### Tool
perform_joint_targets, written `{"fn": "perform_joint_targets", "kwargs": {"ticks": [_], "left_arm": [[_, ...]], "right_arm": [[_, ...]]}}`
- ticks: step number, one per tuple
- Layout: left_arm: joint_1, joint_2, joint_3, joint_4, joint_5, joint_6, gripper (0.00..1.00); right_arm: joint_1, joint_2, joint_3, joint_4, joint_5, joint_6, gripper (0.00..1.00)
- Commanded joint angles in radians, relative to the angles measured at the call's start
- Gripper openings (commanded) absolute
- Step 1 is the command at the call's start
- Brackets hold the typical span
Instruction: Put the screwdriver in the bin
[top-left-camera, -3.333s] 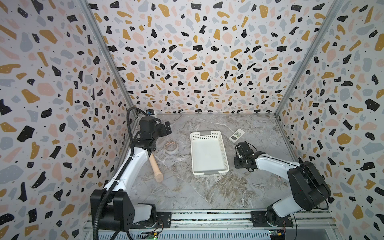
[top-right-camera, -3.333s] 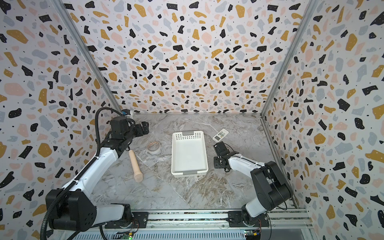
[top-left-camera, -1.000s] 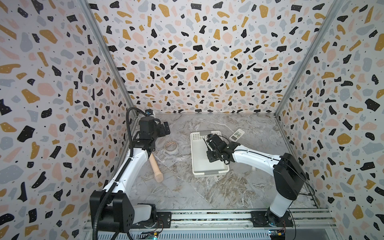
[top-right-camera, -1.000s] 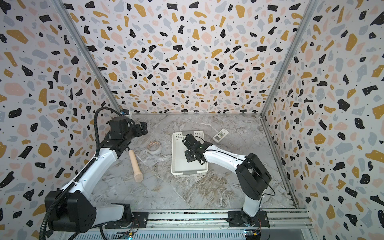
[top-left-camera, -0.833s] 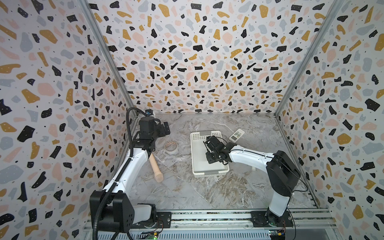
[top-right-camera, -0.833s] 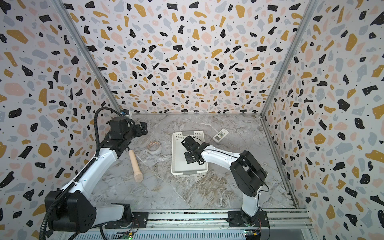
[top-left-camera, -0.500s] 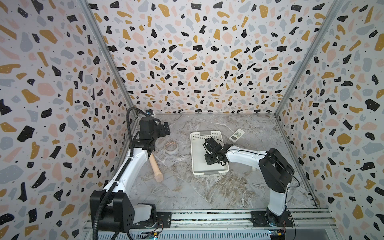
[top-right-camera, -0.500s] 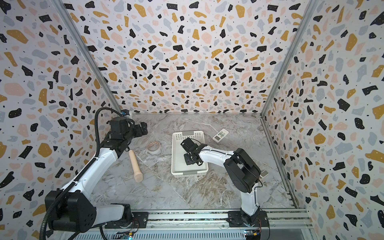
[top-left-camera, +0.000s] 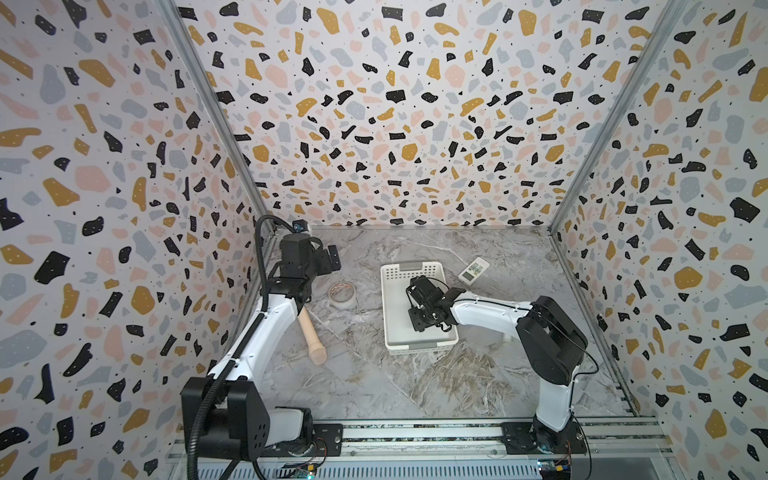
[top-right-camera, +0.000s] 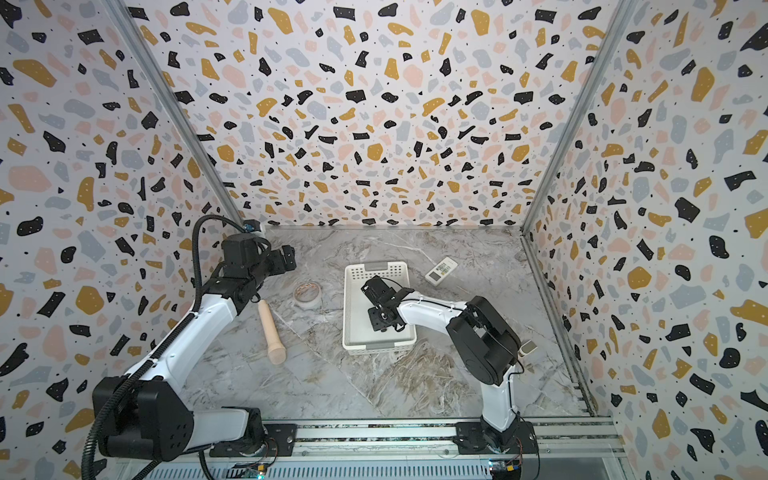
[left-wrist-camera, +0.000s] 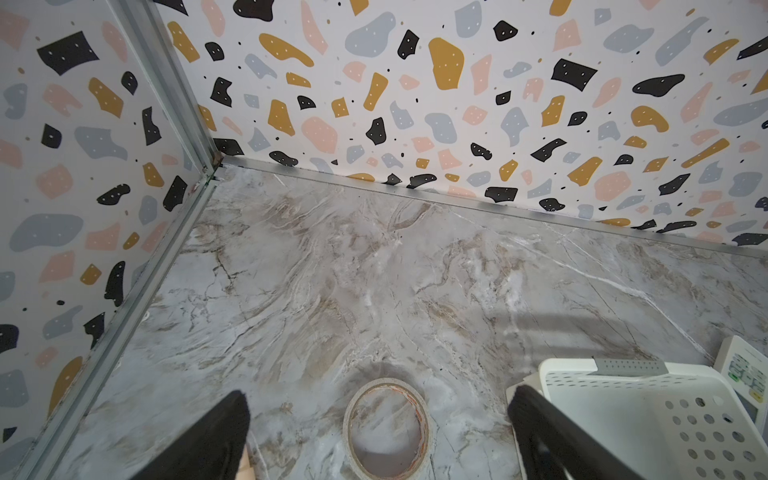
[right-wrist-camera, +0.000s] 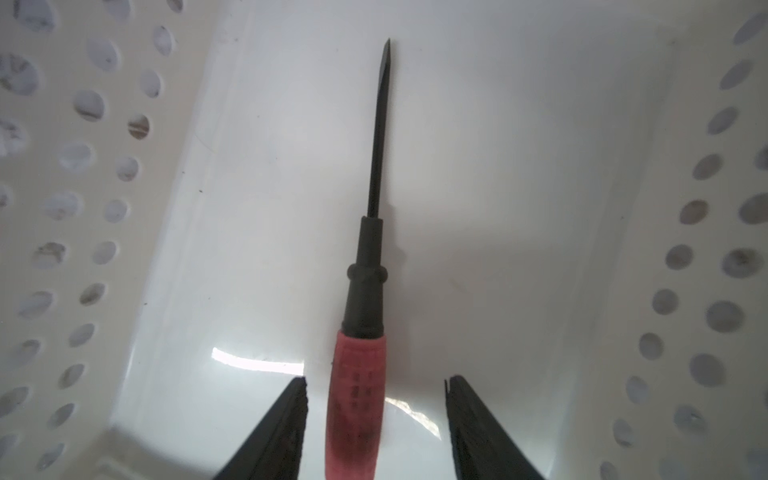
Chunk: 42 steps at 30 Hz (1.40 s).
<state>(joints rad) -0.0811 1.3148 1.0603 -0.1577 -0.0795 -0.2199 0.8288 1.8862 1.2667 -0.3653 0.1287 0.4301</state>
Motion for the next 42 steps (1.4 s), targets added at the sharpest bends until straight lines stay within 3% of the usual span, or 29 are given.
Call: {"fn": "perform_joint_targets", "kwargs": {"ticks": [1,9,14,19,21,32,42], "left_arm": [[-0.005,-0.019,0.001,0.016,-0.008,0.019,1.00],[-0.005,-0.041,-0.011,0.031,-0.013,0.019,1.00],[-0.005,-0.089,-0.046,0.077,-0.006,0.027,0.99],[-0.005,-0.134,-0.085,0.118,0.026,0.043,1.00],[-0.005,-0.153,-0.106,0.141,0.041,0.049,0.99],[-0.005,-0.241,-0.248,0.299,0.066,0.090,1.00],[-0.005,-0.271,-0.302,0.393,0.038,0.087,0.99]], "right_arm": [[-0.002,-0.108,0.032,-0.009,0.031,-0.029,0.58],[-0.019,-0.229,0.053,-0.035,0.042,-0.047,0.63],[-0.084,-0.345,0.050,-0.050,0.040,-0.068,0.68],[-0.205,-0.491,-0.008,-0.043,0.026,-0.056,0.81],[-0.253,-0.547,-0.046,-0.025,0.021,-0.050,0.99],[-0.428,-0.740,-0.259,0.069,-0.022,-0.028,0.99],[-0.553,-0.802,-0.429,0.179,0.002,-0.017,0.99]]}}
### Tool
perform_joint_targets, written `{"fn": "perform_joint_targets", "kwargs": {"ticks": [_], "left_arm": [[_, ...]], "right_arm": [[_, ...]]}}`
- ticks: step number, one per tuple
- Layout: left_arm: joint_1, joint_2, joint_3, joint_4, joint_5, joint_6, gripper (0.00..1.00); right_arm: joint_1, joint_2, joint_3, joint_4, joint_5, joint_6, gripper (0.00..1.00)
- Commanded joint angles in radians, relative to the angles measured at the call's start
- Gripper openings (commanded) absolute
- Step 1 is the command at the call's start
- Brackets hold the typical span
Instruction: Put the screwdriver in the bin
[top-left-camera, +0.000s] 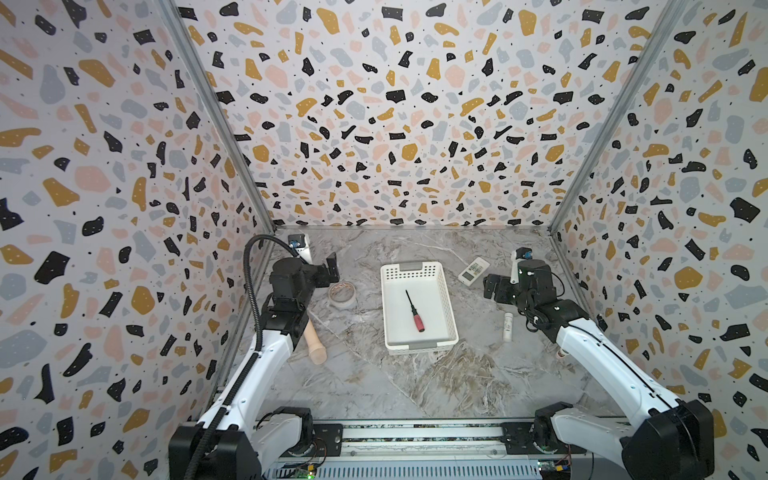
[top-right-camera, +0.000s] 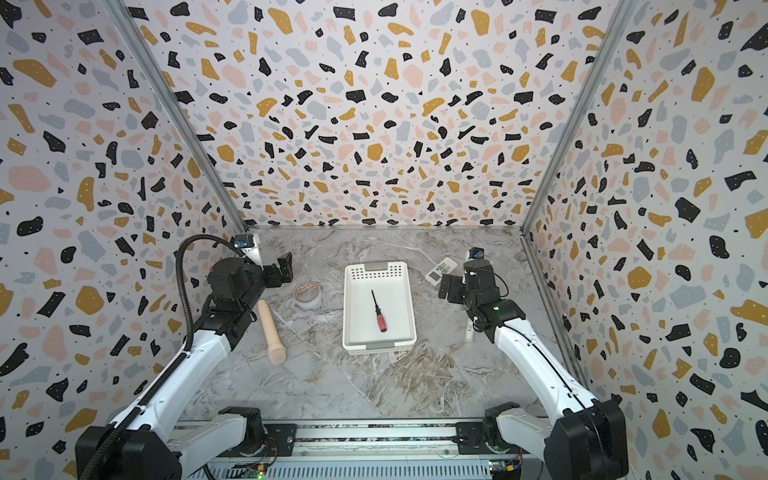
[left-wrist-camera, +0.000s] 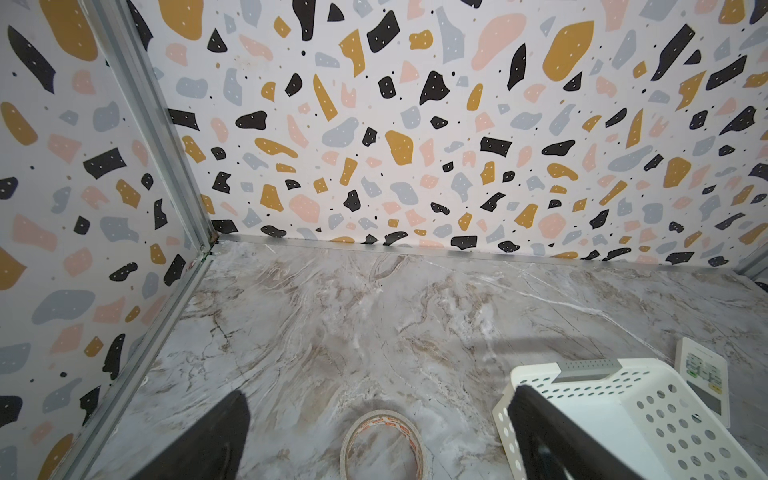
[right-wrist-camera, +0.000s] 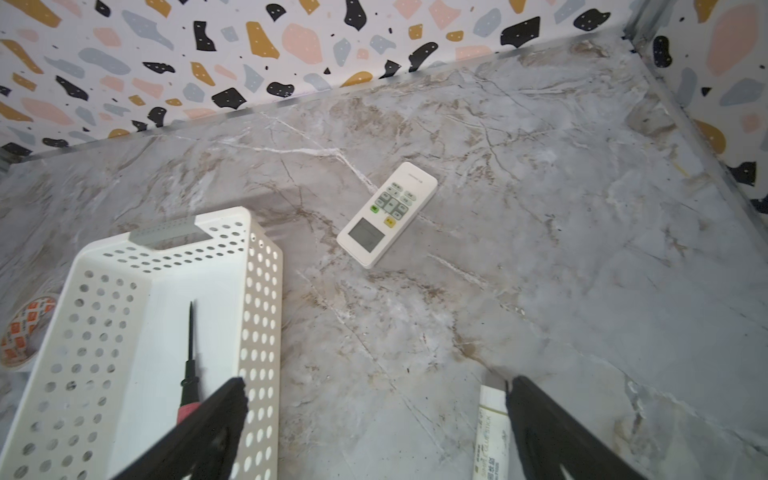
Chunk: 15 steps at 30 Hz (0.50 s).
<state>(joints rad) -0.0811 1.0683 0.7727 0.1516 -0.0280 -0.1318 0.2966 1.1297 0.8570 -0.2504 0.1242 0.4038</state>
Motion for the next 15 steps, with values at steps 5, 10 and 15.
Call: {"fn": "perform_joint_targets", "kwargs": {"ticks": [5,10,15], "left_arm": [[-0.005,-0.044,-0.034,0.094,-0.045,0.012,0.99],[-0.005,-0.077,-0.112,0.210,-0.050,0.035,1.00],[-0.005,-0.088,-0.303,0.496,-0.136,0.041,1.00]], "right_arm": [[-0.051,-0.062,-0.052,0.127,0.025,-0.036,0.99],[-0.052,0.000,-0.084,0.199,0.115,-0.153,0.99],[-0.059,0.033,-0.236,0.431,0.155,-0.272,0.99]]}}
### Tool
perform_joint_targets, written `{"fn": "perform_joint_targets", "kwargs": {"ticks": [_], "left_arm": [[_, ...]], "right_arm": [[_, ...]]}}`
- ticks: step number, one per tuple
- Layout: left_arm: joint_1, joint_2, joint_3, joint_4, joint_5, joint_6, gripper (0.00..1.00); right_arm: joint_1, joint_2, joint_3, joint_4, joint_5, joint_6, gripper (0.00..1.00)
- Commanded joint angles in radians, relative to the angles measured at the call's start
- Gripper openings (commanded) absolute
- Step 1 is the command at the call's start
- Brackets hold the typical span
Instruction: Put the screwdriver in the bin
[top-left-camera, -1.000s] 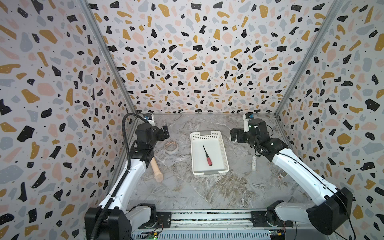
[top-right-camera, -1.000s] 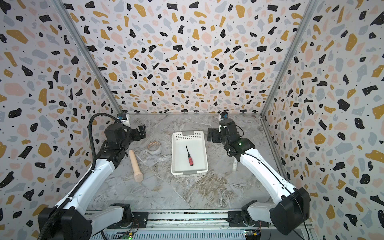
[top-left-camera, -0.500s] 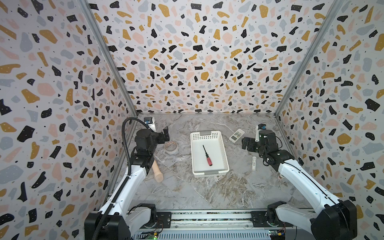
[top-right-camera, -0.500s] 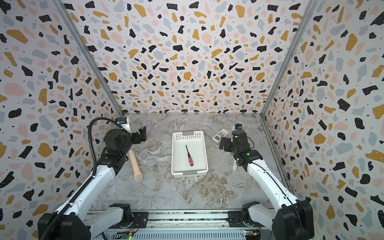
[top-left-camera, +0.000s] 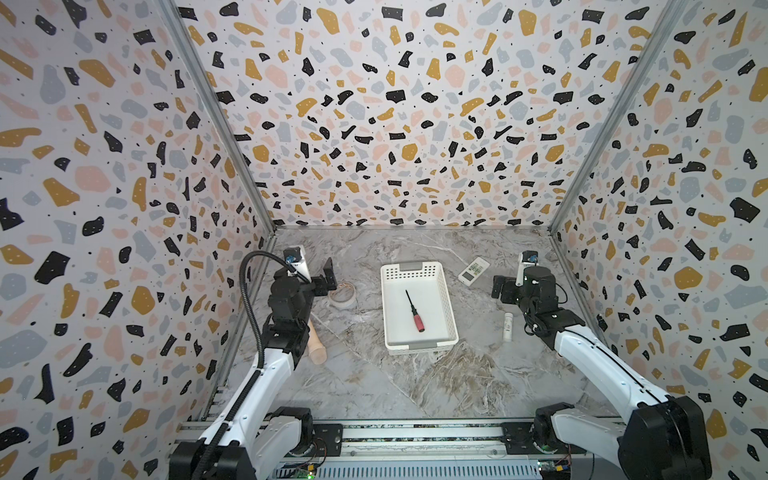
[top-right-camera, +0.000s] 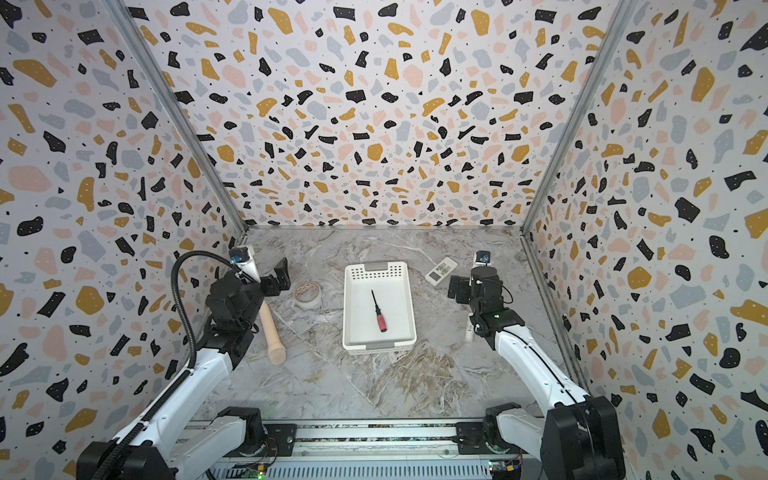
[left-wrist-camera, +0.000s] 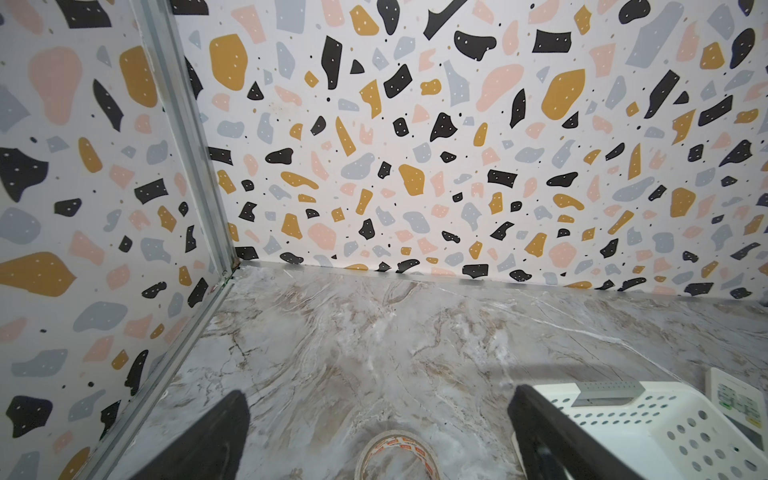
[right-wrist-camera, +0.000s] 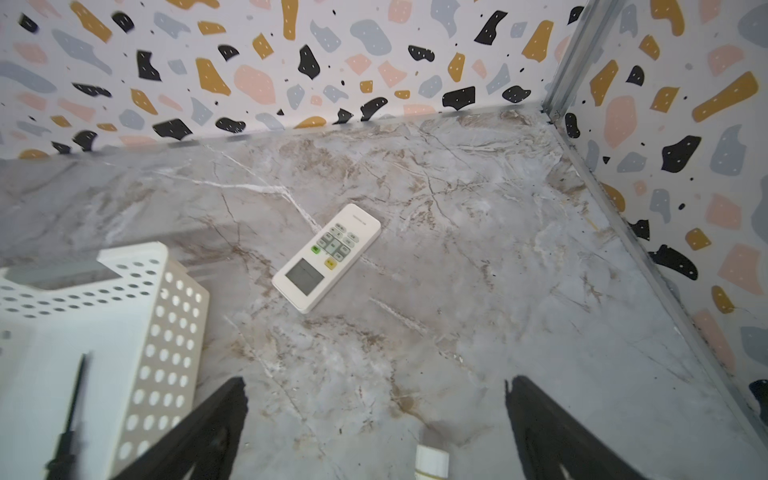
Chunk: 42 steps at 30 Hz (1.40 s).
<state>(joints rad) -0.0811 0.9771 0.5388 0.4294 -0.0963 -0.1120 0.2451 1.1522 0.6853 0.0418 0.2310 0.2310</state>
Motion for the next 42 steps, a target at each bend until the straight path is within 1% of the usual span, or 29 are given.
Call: {"fn": "perform_joint_targets", "kwargs": {"ticks": [1,4,6,9,12,13,16,18,20,24,28,30,34,39,42], "left_arm": [[-0.005,0.016,-0.092,0.256,-0.076,0.041,1.00],[-0.005,0.054,-0.087,0.249,-0.105,0.095,0.99],[-0.005,0.068,-0.104,0.252,-0.156,0.070,1.00],[-0.005,0.090,-0.188,0.361,-0.205,0.049,1.00],[-0.005,0.113,-0.258,0.442,-0.271,0.013,1.00],[-0.005,0.124,-0.278,0.470,-0.273,0.003,1.00],[-0.005,0.155,-0.315,0.544,-0.262,-0.010,1.00],[-0.005,0.148,-0.295,0.493,-0.242,0.020,1.00],[-0.005,0.156,-0.301,0.516,-0.238,0.040,1.00],[-0.005,0.163,-0.303,0.515,-0.223,0.079,1.00],[-0.005,0.178,-0.314,0.520,-0.225,0.089,1.00],[-0.005,0.193,-0.330,0.542,-0.237,0.083,1.00],[-0.005,0.237,-0.372,0.636,-0.238,0.082,1.00],[-0.005,0.289,-0.384,0.694,-0.221,0.088,1.00],[-0.005,0.358,-0.420,0.808,-0.210,0.092,0.99]], "right_arm": [[-0.013,0.012,-0.103,0.200,0.029,-0.135,0.99],[-0.027,0.017,-0.215,0.405,-0.013,-0.205,0.99],[-0.039,0.032,-0.268,0.524,-0.038,-0.247,0.99],[-0.063,0.069,-0.322,0.668,-0.045,-0.262,0.99],[-0.082,0.108,-0.384,0.832,-0.098,-0.266,0.99],[-0.082,0.122,-0.403,0.890,-0.107,-0.271,0.99],[-0.082,0.150,-0.437,0.977,-0.112,-0.293,0.99],[-0.086,0.162,-0.469,1.055,-0.101,-0.294,0.99],[-0.096,0.185,-0.499,1.121,-0.101,-0.290,0.99],[-0.102,0.291,-0.545,1.318,-0.115,-0.296,0.99],[-0.129,0.343,-0.531,1.333,-0.147,-0.276,0.99],[-0.153,0.335,-0.502,1.247,-0.205,-0.272,0.99],[-0.189,0.343,-0.471,1.199,-0.246,-0.242,0.99],[-0.191,0.343,-0.471,1.201,-0.252,-0.242,0.99],[-0.191,0.342,-0.471,1.198,-0.251,-0.243,0.99]]}}
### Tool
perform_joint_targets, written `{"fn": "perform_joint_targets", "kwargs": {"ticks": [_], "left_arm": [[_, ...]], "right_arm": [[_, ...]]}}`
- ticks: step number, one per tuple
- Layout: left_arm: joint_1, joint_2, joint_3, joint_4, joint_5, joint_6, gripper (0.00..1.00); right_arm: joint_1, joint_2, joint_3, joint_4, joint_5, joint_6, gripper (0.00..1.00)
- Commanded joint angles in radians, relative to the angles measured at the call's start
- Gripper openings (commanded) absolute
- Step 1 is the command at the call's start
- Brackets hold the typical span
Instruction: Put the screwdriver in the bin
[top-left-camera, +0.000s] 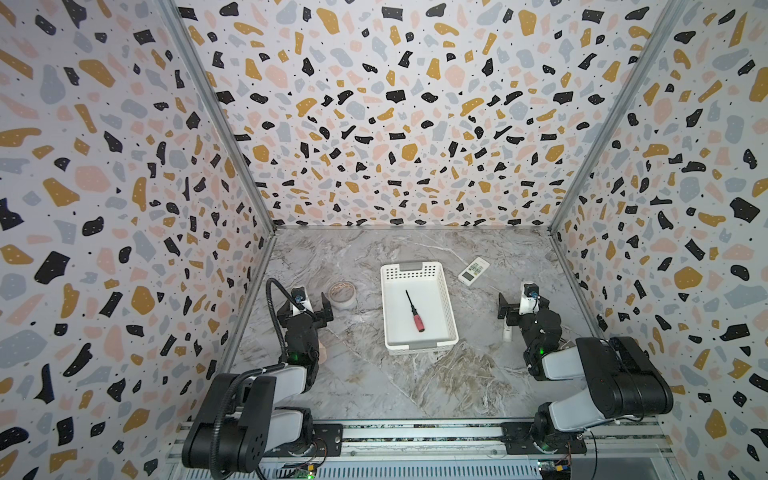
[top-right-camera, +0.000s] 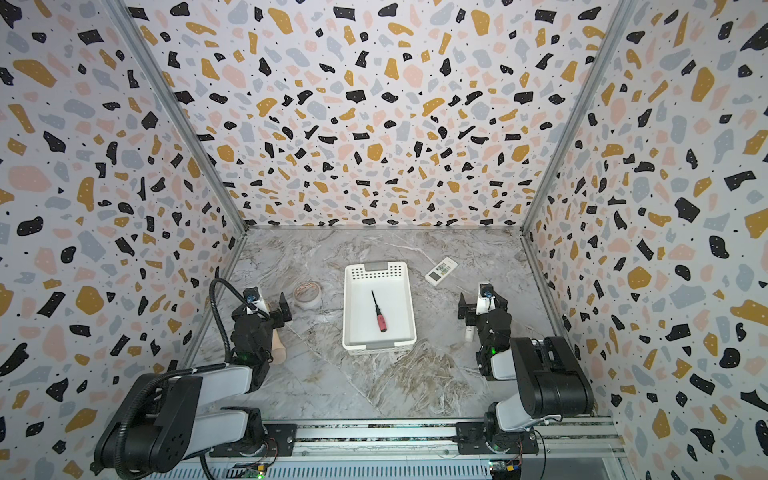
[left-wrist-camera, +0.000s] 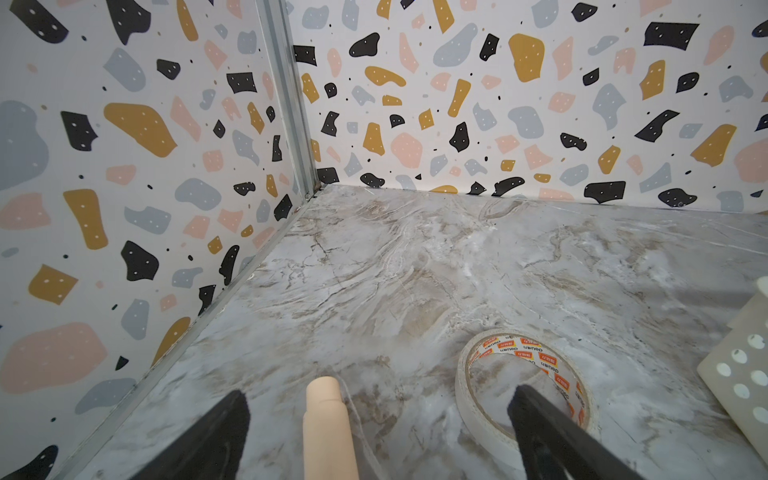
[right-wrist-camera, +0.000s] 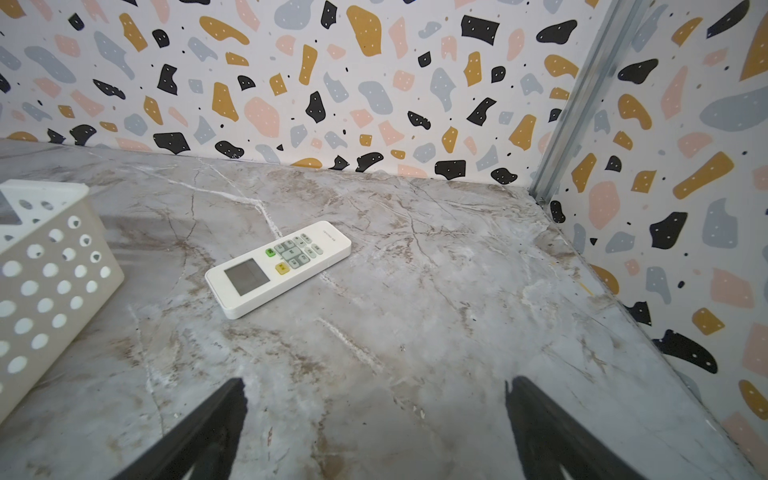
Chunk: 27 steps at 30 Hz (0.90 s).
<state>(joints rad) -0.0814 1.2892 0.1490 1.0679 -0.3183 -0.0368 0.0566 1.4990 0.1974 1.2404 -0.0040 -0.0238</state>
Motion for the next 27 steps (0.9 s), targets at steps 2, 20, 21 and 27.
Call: {"fn": "perform_joint_targets", "kwargs": {"ticks": [2,20,21,27], "left_arm": [[-0.004,0.099,-0.045,0.239,0.020,0.018,1.00],[-0.001,0.111,0.017,0.134,0.037,0.020,1.00],[-0.001,0.112,0.015,0.138,0.040,0.022,1.00],[-0.001,0.112,0.015,0.138,0.041,0.023,1.00]], "right_arm": [[-0.003,-0.004,0.017,-0.001,-0.015,0.011,0.99],[0.012,-0.006,0.017,-0.001,0.012,0.005,0.99],[0.013,-0.006,0.016,-0.001,0.012,0.004,0.99],[0.014,-0.005,0.019,-0.004,0.012,0.002,0.99]]}}
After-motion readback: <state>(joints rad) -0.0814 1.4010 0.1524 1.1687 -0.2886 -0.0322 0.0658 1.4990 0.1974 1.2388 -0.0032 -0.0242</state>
